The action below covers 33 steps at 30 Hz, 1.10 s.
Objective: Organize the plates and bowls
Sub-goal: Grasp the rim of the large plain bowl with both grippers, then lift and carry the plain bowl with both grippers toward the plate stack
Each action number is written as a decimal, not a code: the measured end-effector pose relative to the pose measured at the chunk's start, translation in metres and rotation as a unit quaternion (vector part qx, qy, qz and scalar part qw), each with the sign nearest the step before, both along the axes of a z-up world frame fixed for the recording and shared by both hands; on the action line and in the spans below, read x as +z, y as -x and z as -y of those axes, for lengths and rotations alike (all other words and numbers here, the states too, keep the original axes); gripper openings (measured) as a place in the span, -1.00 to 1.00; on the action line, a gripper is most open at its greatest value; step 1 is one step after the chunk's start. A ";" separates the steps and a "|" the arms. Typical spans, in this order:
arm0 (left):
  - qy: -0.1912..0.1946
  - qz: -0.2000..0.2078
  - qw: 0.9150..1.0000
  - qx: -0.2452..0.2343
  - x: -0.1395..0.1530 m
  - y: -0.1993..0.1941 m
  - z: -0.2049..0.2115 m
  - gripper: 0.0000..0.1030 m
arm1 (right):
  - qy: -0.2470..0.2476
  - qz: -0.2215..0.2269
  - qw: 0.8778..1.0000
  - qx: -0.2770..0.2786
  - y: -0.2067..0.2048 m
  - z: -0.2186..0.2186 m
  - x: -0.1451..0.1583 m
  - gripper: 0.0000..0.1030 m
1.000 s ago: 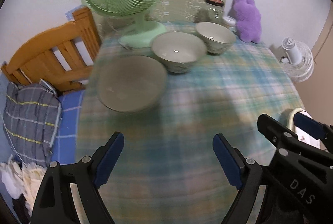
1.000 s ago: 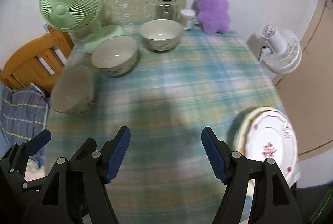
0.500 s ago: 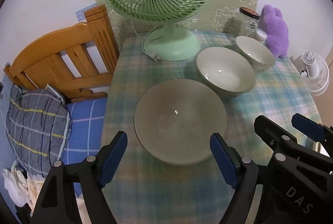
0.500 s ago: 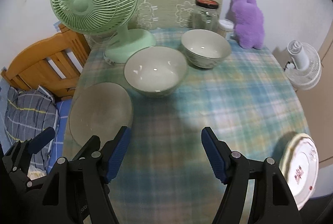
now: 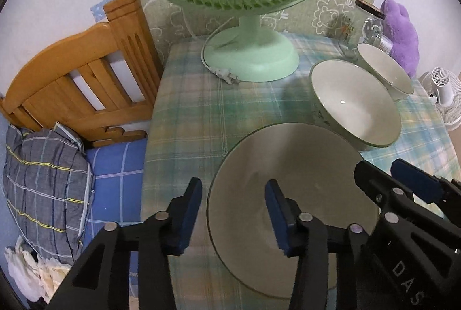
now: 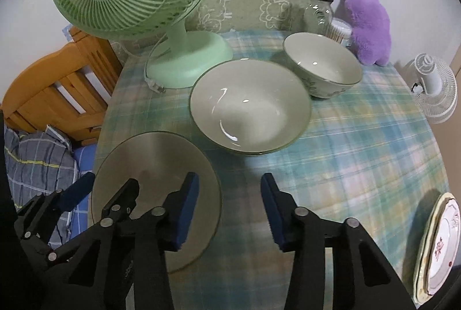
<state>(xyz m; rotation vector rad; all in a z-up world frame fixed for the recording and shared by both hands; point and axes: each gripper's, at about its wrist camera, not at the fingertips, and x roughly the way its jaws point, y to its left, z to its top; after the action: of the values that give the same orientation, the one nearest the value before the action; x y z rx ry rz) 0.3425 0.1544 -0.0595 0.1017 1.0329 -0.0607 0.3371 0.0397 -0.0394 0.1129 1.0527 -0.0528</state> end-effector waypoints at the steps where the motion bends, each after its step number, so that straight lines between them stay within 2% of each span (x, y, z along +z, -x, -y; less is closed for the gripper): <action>1: 0.002 -0.004 1.000 0.000 -0.003 -0.002 0.000 -0.19 | 0.000 -0.002 1.000 -0.001 -0.002 -0.001 -0.002 -0.17; 7: -0.002 -0.005 1.000 -0.005 -0.011 -0.008 0.001 -0.39 | 0.003 -0.009 1.000 0.001 -0.011 -0.008 -0.013 -0.40; 10: -0.001 -0.010 1.000 0.001 -0.014 -0.010 -0.002 -0.55 | 0.001 -0.008 1.000 0.007 -0.015 -0.013 -0.017 -0.51; 21: -0.006 -0.022 1.000 0.005 -0.011 -0.003 -0.002 -0.59 | 0.010 -0.023 1.000 0.011 -0.016 -0.016 -0.019 -0.58; 33: -0.005 -0.036 0.999 0.005 -0.001 0.044 0.028 -0.59 | 0.013 -0.035 0.999 0.016 0.025 0.009 -0.006 -0.58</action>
<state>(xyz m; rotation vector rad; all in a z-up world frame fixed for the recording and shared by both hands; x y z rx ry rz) 0.2987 0.1265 -0.0609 0.1046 1.1058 -0.0510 0.3120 0.0305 -0.0456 0.0710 1.1239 -0.0411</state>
